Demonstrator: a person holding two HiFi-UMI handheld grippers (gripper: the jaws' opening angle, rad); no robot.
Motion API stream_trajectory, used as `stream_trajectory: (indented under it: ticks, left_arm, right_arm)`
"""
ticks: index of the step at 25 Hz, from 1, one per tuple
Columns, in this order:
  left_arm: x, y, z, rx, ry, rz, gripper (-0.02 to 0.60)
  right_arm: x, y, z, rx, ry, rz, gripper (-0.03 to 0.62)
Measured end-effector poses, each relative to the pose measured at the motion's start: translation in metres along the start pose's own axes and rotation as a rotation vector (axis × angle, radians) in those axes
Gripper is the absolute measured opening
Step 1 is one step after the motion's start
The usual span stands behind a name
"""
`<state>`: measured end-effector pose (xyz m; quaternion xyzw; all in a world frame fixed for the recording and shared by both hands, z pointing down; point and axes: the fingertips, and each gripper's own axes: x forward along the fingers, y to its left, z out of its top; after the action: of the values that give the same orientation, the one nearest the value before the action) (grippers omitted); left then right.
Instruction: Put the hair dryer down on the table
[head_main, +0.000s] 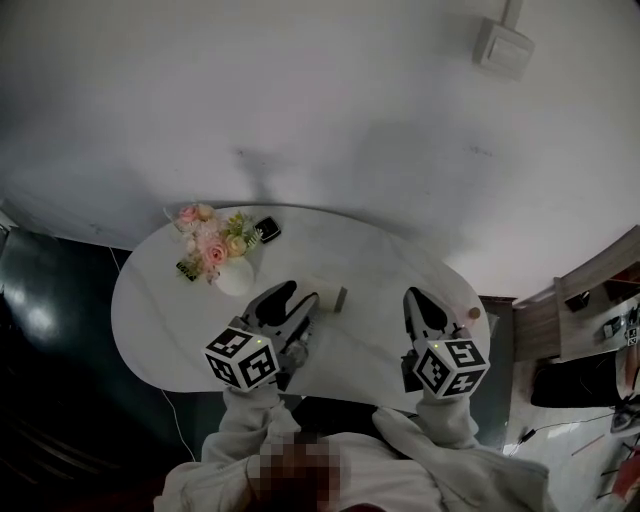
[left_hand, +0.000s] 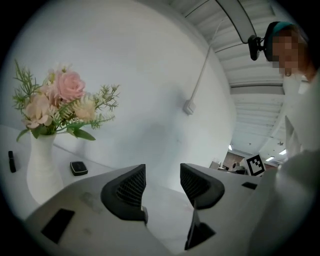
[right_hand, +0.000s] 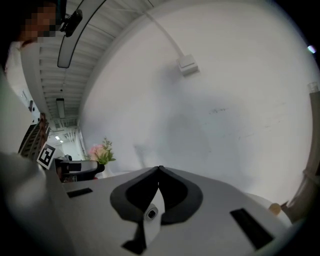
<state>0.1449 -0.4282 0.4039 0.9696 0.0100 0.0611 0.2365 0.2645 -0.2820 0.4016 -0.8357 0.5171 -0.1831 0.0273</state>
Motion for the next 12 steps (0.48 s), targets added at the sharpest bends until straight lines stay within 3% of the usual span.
stream_trajectory:
  ticks: [6, 12]
  left_arm:
    - [-0.008, 0.000, 0.010, 0.073, -0.038, 0.040, 0.097]
    - [-0.012, -0.001, 0.015, 0.141, -0.055, 0.069, 0.030]
  right_arm:
    - [-0.002, 0.010, 0.017, -0.037, -0.037, 0.020, 0.049]
    - [0.002, 0.022, 0.021, -0.075, -0.041, 0.051, 0.049]
